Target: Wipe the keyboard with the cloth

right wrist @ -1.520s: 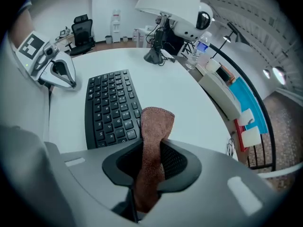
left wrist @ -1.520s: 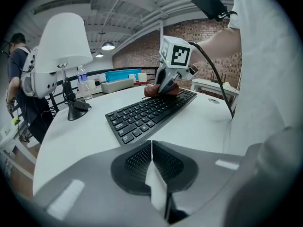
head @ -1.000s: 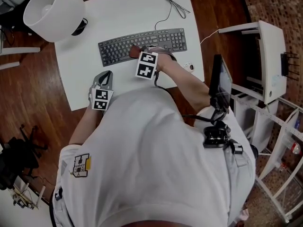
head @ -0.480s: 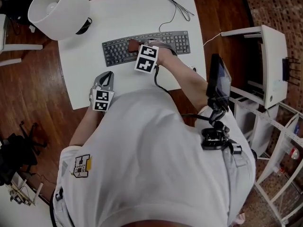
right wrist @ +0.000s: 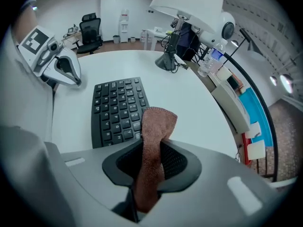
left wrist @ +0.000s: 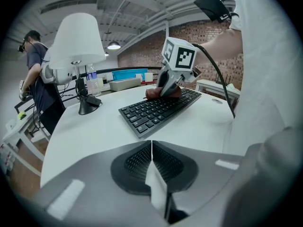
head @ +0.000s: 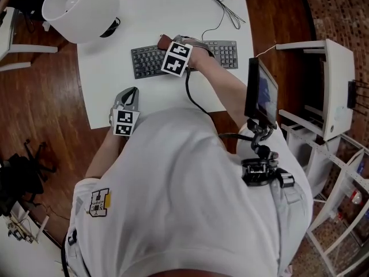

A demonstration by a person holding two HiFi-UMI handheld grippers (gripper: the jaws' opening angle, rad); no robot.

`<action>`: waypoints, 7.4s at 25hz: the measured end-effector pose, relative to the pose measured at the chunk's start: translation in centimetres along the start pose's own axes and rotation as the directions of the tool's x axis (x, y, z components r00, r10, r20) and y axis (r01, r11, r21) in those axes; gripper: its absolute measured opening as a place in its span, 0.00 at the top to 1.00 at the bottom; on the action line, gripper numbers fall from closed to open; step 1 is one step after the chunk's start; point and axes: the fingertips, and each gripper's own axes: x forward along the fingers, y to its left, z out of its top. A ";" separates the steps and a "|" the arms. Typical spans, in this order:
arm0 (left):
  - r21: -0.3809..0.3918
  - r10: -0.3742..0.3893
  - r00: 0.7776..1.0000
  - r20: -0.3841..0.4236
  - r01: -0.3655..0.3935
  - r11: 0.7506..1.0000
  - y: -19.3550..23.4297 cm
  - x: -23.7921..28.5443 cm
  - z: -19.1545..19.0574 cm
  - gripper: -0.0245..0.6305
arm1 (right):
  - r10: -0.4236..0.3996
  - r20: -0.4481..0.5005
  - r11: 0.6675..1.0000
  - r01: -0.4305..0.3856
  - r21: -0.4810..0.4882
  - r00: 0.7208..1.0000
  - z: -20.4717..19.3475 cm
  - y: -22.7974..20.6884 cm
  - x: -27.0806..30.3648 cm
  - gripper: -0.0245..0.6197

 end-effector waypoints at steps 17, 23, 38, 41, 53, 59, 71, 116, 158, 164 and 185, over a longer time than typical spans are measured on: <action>0.018 -0.033 0.999 0.015 0.033 0.999 -0.8 -0.3 -0.8 0.96 | 0.123 -0.011 0.984 -0.124 -0.131 0.992 -0.5 10.3 -1.7 0.82; -0.018 0.006 1.000 0.023 -0.006 1.000 1.1 -0.9 -1.0 0.96 | -0.038 0.029 0.993 0.041 -0.108 0.999 4.6 1.2 0.2 0.82; -0.016 -0.013 0.999 0.046 0.014 1.000 1.3 -1.1 -0.7 0.96 | 0.058 -0.009 0.988 -0.059 -0.143 0.998 3.0 8.7 -0.6 0.82; -0.001 -0.026 0.999 0.042 0.026 1.000 1.0 -1.0 -0.8 0.96 | 0.086 -0.008 0.983 -0.086 -0.161 0.996 2.3 11.7 -1.2 0.82; -0.023 -0.006 0.999 0.045 0.007 1.000 1.3 -1.4 -1.0 0.96 | 0.116 0.029 0.983 -0.111 -0.144 0.993 4.8 9.7 -1.0 0.82; -0.061 0.031 0.999 0.044 -0.028 0.998 2.6 -2.2 -1.4 0.96 | -0.013 0.034 0.994 0.017 -0.111 0.999 9.0 1.3 1.2 0.82; -0.052 0.011 0.999 0.047 -0.008 0.999 2.5 -2.1 -1.7 0.96 | 0.078 0.000 0.976 -0.076 -0.206 0.997 7.1 9.2 0.4 0.82; -0.037 -0.005 0.998 0.061 0.007 0.999 2.0 -4.6 -3.8 0.96 | 0.085 0.005 0.965 -0.081 -0.250 0.996 7.9 17.3 0.7 0.82; 0.197 -0.167 0.986 0.022 0.160 0.967 -5.7 0.7 0.8 0.93 | -0.013 0.334 1.000 0.013 0.004 0.943 -3.1 15.0 -4.3 0.58; 0.110 -0.088 0.996 0.034 0.084 0.990 -6.1 -1.5 -0.5 0.93 | -0.034 0.376 0.993 -0.010 0.114 0.926 -7.1 14.3 -6.2 0.52; 0.074 -0.025 0.998 -0.054 0.029 0.997 -6.9 0.7 -2.1 0.96 | -0.076 0.357 0.976 -0.004 0.219 0.931 -11.5 16.1 -3.7 0.96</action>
